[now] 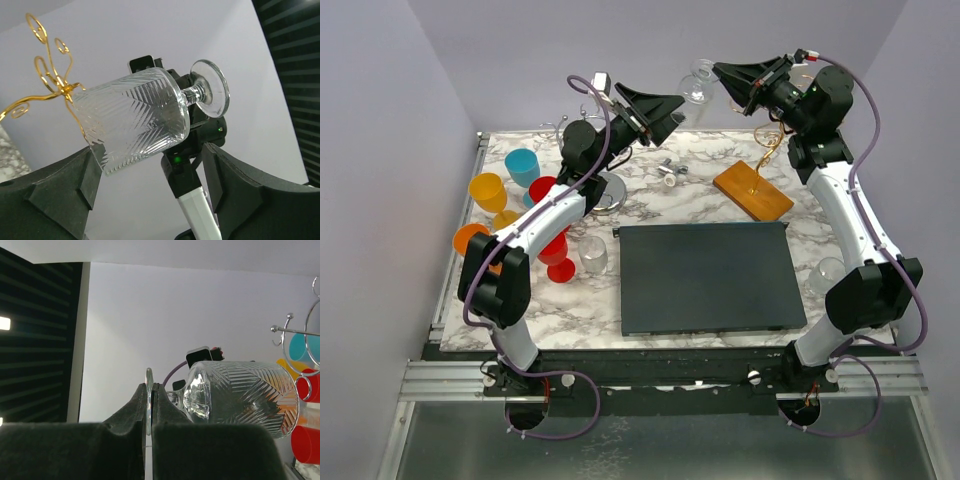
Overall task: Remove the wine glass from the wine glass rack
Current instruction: Place the wine glass at the center of the board.
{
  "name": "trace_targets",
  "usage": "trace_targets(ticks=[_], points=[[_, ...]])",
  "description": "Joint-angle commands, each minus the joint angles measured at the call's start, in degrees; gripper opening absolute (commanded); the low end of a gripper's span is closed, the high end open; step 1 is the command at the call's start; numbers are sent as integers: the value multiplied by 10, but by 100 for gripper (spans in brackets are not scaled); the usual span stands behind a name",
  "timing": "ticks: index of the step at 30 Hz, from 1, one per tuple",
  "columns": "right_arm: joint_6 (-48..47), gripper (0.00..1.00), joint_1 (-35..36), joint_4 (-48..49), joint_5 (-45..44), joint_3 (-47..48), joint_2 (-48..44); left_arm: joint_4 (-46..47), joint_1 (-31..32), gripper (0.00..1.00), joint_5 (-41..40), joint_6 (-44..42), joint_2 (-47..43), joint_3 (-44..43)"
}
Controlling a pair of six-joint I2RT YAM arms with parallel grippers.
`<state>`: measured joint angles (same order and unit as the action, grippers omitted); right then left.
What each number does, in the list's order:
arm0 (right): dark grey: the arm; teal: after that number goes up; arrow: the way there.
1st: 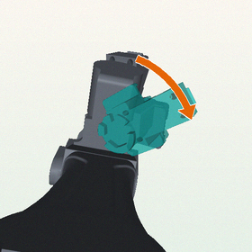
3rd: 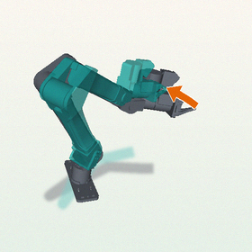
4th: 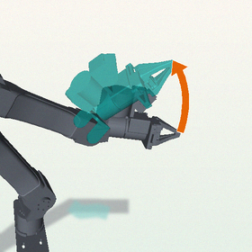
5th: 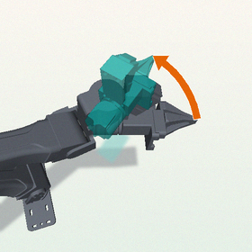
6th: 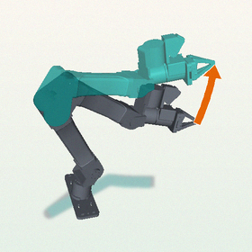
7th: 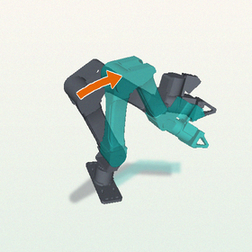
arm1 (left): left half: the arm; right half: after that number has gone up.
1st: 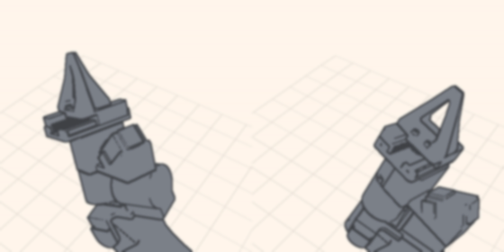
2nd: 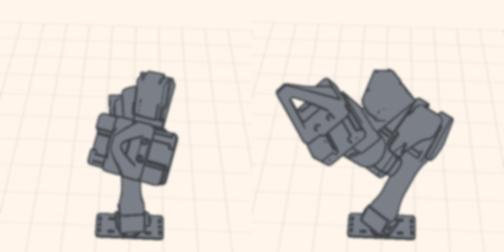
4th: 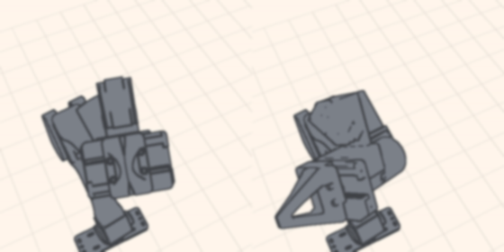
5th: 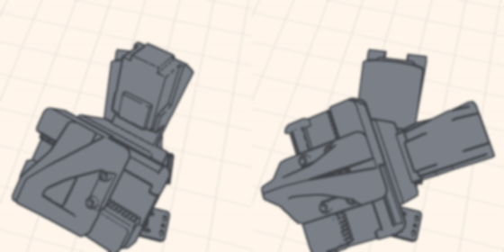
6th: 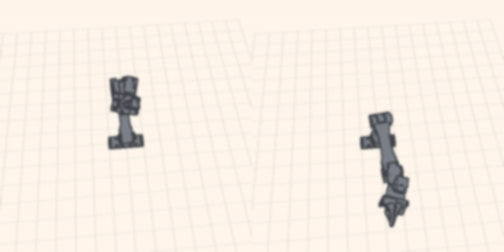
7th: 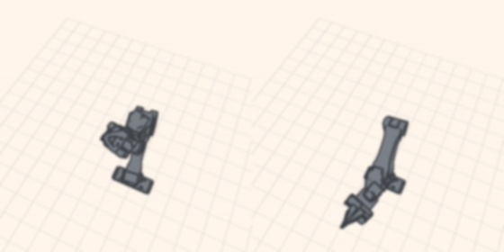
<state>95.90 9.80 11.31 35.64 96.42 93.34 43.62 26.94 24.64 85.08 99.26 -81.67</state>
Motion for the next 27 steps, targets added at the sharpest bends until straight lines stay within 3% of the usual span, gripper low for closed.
trace_targets(ticks=[1,10,18,22,25,27], points=[[13,1,6,40,-5,7,-7,117,0,81,5,43,4,16],[-27,1,6,26,-7,-47,-40,150,10,57,-1,9,-45,35],[-100,1,6,-6,-4,-108,-86,138,15,25,-3,-22,-89,63],[-164,0,7,-49,-13,-115,-106,59,23,0,2,-78,-122,57],[-205,1,7,-78,-24,-113,-117,-27,28,0,-5,-126,-159,58],[-234,10,6,-103,-28,-103,-120,-78,29,0,-10,-157,-189,63]])
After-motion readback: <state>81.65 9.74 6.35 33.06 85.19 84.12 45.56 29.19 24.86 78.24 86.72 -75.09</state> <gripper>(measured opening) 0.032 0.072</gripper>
